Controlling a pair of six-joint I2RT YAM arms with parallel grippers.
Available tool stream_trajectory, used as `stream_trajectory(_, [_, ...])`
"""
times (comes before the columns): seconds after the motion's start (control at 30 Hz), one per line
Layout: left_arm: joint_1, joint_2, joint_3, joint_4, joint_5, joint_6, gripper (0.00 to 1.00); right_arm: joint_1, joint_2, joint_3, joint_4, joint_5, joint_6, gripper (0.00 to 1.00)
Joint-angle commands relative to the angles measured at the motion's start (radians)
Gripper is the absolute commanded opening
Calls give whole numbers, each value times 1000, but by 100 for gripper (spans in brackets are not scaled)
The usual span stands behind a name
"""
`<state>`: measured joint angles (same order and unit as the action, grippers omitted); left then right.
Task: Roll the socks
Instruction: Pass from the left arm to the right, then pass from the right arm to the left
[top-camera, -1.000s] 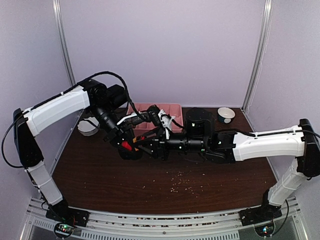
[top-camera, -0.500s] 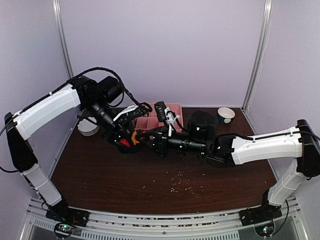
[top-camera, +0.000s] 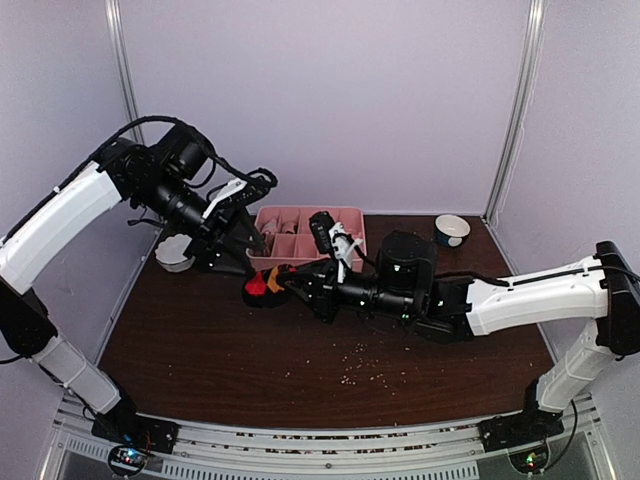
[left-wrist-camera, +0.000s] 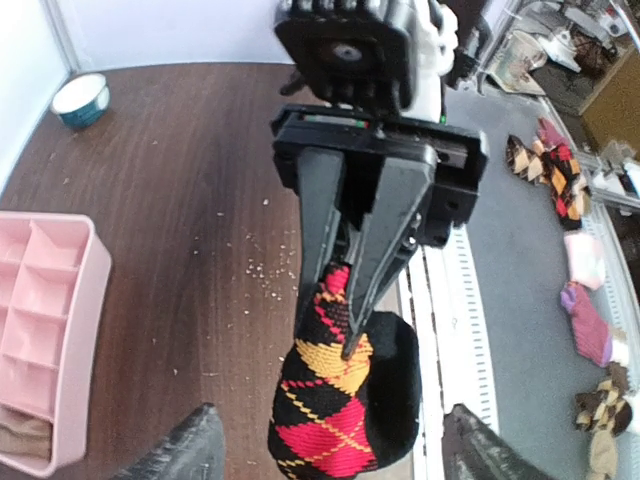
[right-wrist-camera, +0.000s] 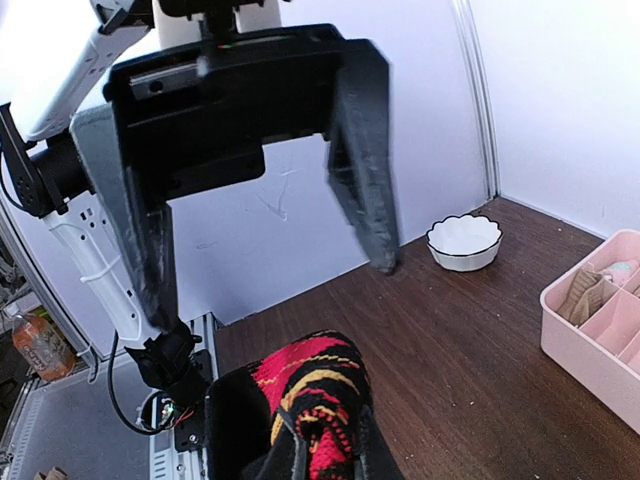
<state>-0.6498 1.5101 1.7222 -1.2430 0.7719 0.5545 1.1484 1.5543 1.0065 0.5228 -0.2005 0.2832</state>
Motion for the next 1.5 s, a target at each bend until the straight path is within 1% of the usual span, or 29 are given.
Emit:
stream_trajectory(0.0, [6, 43, -29, -33, 99, -5, 93, 20, -28, 0, 20, 57, -38, 0])
stream_trajectory(0.03, [5, 39, -52, -18, 90, -12, 97, 24, -28, 4, 24, 70, -37, 0])
stream_trajectory(0.13, [6, 7, -116, 67, 60, -50, 98, 31, -22, 15, 35, 110, -24, 0])
stream_trajectory(0.23, [-2, -22, -145, 121, 32, -65, 98, 35, -11, 20, 62, 143, 4, 0])
stream_trajectory(0.37, [-25, -54, -192, 214, -118, -105, 90, 38, 6, 27, 111, 180, 56, 0])
stream_trajectory(0.5, [-27, -88, -219, 297, -190, -131, 85, 43, 34, 65, 90, 208, 110, 0])
stream_trajectory(0.57, [-31, -89, -215, 302, -212, -120, 80, 42, 43, 64, 105, 229, 152, 0])
stream_trajectory(0.67, [-42, -97, -218, 319, -286, -93, 72, 43, 60, 75, 132, 239, 225, 0])
stream_trajectory(0.73, [-50, -112, -227, 344, -346, -70, 65, 44, 79, 101, 120, 231, 275, 0])
stream_trajectory(0.8, [-57, -122, -232, 352, -391, -31, 61, 46, 98, 124, 107, 228, 322, 0])
stream_trajectory(0.87, [-76, -129, -242, 361, -464, 5, 60, 46, 112, 143, 99, 231, 375, 0])
stream_trajectory(1.0, [-108, -147, -287, 397, -561, 40, 62, 45, 133, 164, 106, 250, 450, 0])
stream_trajectory(1.17, [-151, -176, -361, 492, -761, 62, 61, 45, 148, 188, 95, 245, 507, 0])
stream_trajectory(1.23, [-162, -189, -387, 532, -811, 82, 60, 46, 151, 188, 98, 246, 532, 0])
stream_trajectory(1.27, [-169, -185, -391, 565, -903, 95, 41, 46, 164, 208, 71, 235, 550, 0])
stream_trajectory(1.4, [-169, -185, -356, 555, -904, 82, 12, 44, 180, 246, -22, 239, 556, 0])
stream_trajectory(1.43, [-170, -186, -350, 553, -897, 79, 2, 44, 182, 250, -32, 243, 560, 0])
stream_trajectory(1.47, [-170, -186, -346, 550, -893, 73, 0, 44, 183, 254, -35, 243, 563, 0])
